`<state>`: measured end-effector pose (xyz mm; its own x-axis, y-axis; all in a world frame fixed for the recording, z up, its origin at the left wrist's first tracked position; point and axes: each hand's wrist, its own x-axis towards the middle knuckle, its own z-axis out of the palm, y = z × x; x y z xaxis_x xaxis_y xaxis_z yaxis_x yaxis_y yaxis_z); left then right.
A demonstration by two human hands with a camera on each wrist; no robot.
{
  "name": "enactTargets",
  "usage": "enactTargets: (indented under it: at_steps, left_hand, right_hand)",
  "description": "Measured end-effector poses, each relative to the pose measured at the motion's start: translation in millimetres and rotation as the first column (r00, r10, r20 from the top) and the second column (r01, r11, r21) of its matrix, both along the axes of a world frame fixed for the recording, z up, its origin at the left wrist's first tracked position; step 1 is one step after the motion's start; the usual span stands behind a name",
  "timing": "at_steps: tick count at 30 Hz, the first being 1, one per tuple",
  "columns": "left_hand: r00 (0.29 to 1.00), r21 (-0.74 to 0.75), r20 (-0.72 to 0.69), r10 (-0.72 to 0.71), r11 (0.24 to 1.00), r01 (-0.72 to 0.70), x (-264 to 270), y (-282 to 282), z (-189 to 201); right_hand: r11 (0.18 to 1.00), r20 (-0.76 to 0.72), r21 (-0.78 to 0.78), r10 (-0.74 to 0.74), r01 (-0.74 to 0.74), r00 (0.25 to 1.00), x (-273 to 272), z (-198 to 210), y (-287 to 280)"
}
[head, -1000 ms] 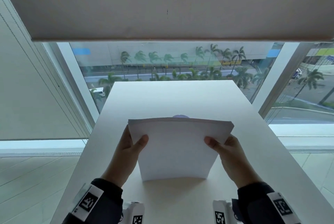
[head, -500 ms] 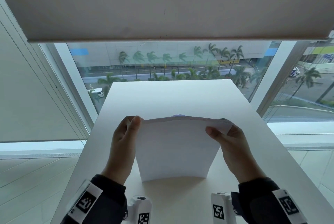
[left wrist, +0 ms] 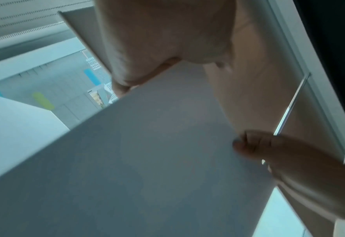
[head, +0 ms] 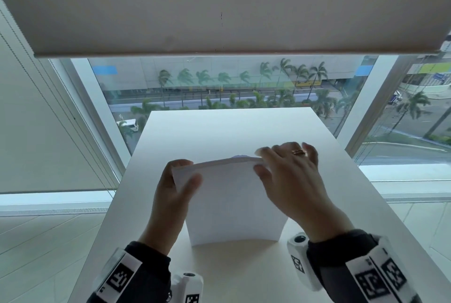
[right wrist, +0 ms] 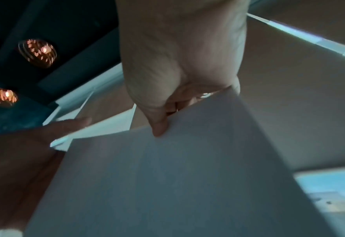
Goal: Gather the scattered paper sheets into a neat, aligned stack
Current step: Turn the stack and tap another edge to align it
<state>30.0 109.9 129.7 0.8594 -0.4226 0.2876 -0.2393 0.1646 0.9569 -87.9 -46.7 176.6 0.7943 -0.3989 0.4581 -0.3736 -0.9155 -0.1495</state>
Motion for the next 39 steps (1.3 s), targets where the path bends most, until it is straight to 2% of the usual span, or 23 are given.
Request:
enactTargets:
  at_steps: [4,7,11,16,21,24,27,30,32,34,39]
  left_hand:
    - [0.999,0.057,-0.011,-0.052,0.997,0.052,6.0,5.1,-15.5]
    - [0.997,0.05,-0.01,-0.083,0.995,0.083,7.9,4.9,-16.8]
    - [0.993,0.045,0.012,-0.121,0.992,0.121,9.6,6.0,-17.0]
    - [0.994,0.015,0.018,-0.11,0.994,0.109,10.7,7.7,-18.8]
    - [0.993,0.005,-0.013,-0.114,0.993,0.114,11.4,6.3,-18.7]
    - [0.994,0.001,-0.012,-0.106,0.994,0.106,13.2,5.5,-19.1]
    - [0.995,-0.004,-0.004,-0.102,0.995,0.102,12.8,1.5,-17.1]
    - [0.993,0.008,0.041,-0.109,0.994,0.109,9.5,-7.2,-10.2]
    - [0.994,0.009,0.066,-0.092,0.996,0.092,9.0,-12.6,-4.0]
    - [0.992,0.025,0.116,-0.053,0.998,0.051,10.8,-16.1,3.2]
    - [0.953,0.181,0.301,0.029,0.98,-0.087,29.3,-15.6,7.4]
  right_hand:
    - [0.98,-0.093,0.054,0.197,-0.192,0.976,19.6,17.9,19.1]
    - [0.927,-0.143,0.131,0.37,-0.353,0.918,36.7,27.5,36.3]
    - [0.894,-0.168,0.174,0.441,-0.414,0.882,51.6,27.7,59.0]
    - [0.916,-0.151,0.191,0.383,-0.353,0.912,38.0,27.4,39.9]
    - [0.969,-0.153,0.192,0.188,-0.157,0.97,-8.7,36.4,-11.5]
    - [0.973,-0.215,0.219,0.125,-0.077,0.969,-23.4,47.1,-29.3]
    - [0.964,-0.227,0.226,0.189,-0.137,0.955,-10.7,53.5,-17.0]
    - [0.959,-0.326,0.189,0.264,-0.211,0.908,14.1,49.2,6.4]
    - [0.963,-0.286,0.11,0.269,-0.247,0.92,24.9,43.7,14.5]
    - [0.967,-0.198,0.095,0.252,-0.238,0.947,27.6,41.0,14.5]
    - [0.96,0.071,0.237,0.137,-0.151,0.988,18.2,40.4,-8.9]
